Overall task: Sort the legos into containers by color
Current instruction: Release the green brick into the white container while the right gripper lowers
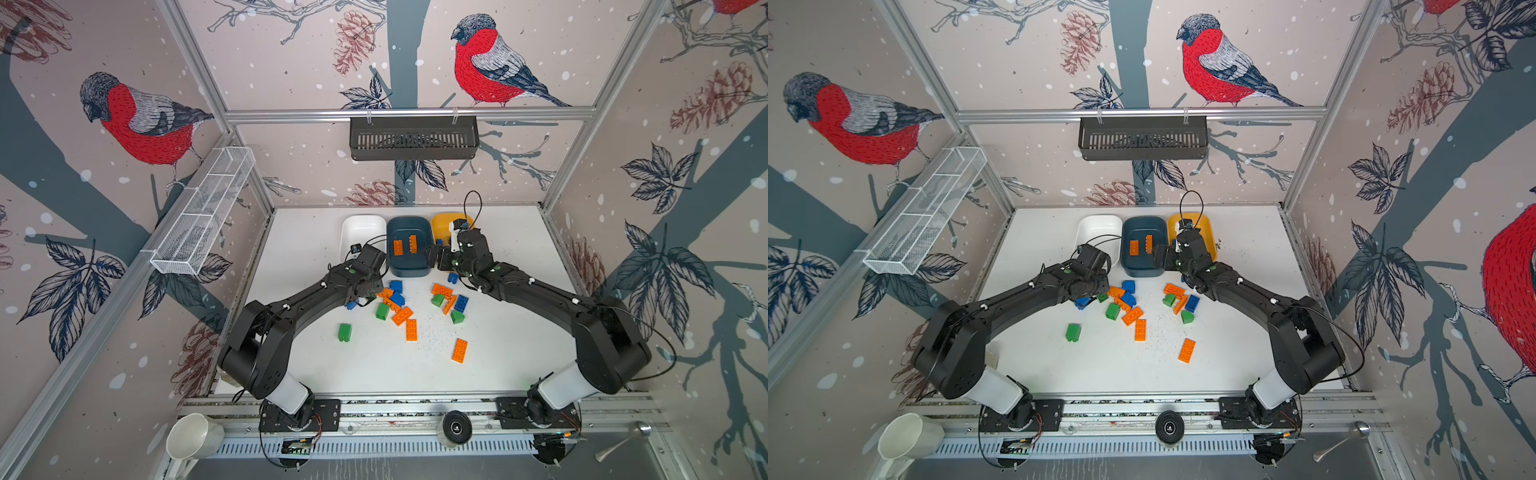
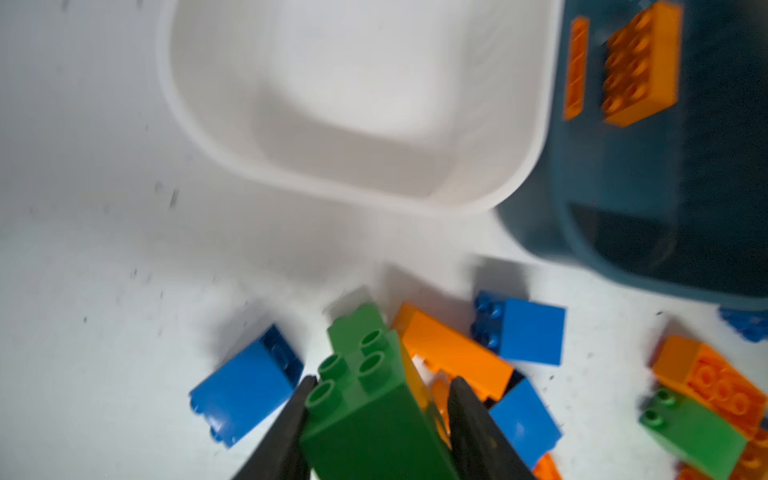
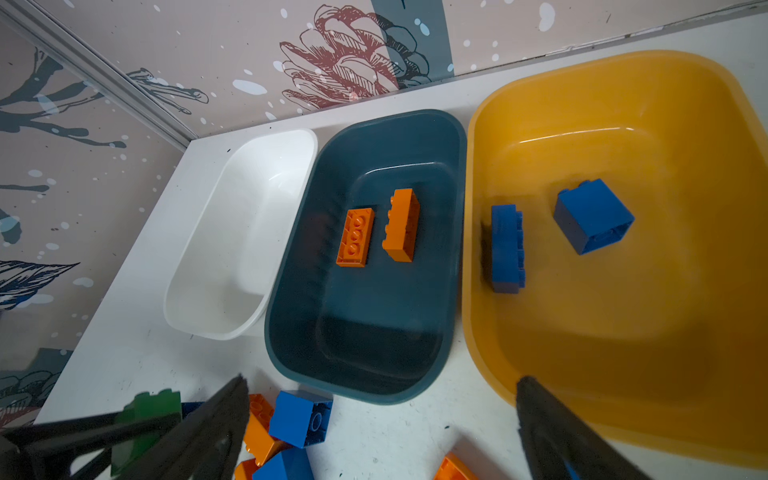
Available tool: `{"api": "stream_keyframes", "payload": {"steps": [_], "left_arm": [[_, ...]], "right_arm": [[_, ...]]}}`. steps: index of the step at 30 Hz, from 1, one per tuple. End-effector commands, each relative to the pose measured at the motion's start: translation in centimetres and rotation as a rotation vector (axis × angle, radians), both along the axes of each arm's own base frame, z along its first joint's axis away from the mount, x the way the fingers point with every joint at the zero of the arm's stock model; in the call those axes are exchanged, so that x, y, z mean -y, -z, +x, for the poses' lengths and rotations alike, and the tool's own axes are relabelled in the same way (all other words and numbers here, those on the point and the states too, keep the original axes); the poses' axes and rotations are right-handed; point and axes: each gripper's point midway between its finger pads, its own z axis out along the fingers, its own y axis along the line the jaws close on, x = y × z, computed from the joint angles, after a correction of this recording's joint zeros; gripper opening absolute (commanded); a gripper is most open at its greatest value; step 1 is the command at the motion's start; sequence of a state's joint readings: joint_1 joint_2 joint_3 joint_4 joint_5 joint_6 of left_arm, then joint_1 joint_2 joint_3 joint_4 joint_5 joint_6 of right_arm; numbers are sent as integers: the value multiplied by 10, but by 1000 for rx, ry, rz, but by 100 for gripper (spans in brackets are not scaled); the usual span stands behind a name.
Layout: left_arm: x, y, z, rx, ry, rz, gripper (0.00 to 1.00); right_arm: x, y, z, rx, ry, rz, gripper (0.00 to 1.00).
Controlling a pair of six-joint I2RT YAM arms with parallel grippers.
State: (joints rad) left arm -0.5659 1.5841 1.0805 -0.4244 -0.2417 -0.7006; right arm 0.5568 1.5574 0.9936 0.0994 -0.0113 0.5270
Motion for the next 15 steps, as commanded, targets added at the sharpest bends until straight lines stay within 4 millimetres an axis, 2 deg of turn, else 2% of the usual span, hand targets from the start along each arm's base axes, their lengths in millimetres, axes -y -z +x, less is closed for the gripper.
{"api": "stream_keyframes", "payload": {"steps": [1,8,15], "left_arm": [[9,-20,29,94,12,14,43],[16,-34,72,172,-21,-3,43],[5,-25,109,186,-69,16,45]], "right_arm": [[2,2,-2,2,-2,-12,99],[10,8,-7,-14,17,-39,99],[16,7,-12,-19,29,-53,100]]}}
